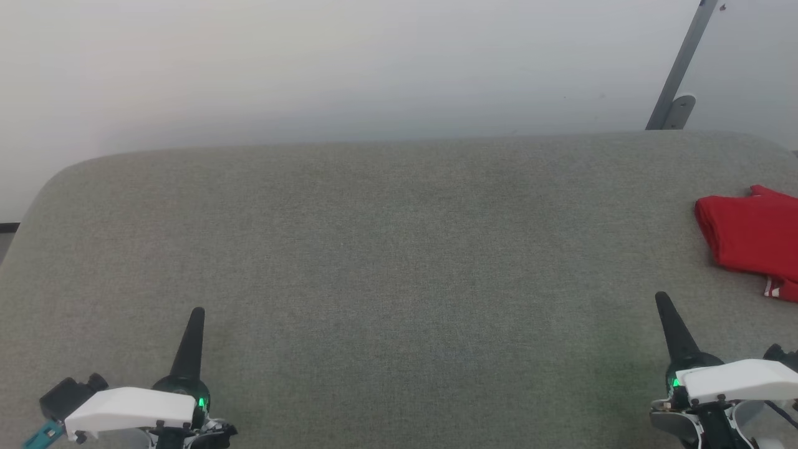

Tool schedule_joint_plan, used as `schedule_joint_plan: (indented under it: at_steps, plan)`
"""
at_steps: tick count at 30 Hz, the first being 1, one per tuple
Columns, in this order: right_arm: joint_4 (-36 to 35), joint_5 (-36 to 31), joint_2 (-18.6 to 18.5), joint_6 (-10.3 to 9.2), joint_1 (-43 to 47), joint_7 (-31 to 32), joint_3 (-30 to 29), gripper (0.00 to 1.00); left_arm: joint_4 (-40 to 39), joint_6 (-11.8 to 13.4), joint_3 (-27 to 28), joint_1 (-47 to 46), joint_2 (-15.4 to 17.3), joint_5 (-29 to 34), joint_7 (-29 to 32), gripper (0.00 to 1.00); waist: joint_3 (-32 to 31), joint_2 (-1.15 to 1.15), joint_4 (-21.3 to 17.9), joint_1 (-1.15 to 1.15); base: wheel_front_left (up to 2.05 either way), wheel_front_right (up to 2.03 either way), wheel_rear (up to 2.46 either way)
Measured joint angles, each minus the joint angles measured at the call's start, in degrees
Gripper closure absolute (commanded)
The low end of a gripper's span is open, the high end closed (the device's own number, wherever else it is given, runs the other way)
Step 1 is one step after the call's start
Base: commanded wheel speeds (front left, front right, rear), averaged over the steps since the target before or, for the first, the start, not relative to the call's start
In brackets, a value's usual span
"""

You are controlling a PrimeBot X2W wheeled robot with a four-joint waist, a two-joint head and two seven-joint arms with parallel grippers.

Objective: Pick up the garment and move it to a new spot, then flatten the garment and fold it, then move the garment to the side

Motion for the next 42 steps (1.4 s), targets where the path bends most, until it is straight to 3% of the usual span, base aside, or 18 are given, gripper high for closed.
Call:
schedule_joint_plan:
  at_steps: [42]
  plan:
    - [-0.9,17.5,2.2,0.0,-1.9,4.9,-0.7,1.0,1.0,0.0,-0.8,-3.4,-1.4,-16.4,5.1,1.0,0.1,0.0,-0.3,0.0,0.0,0.0,0.0]
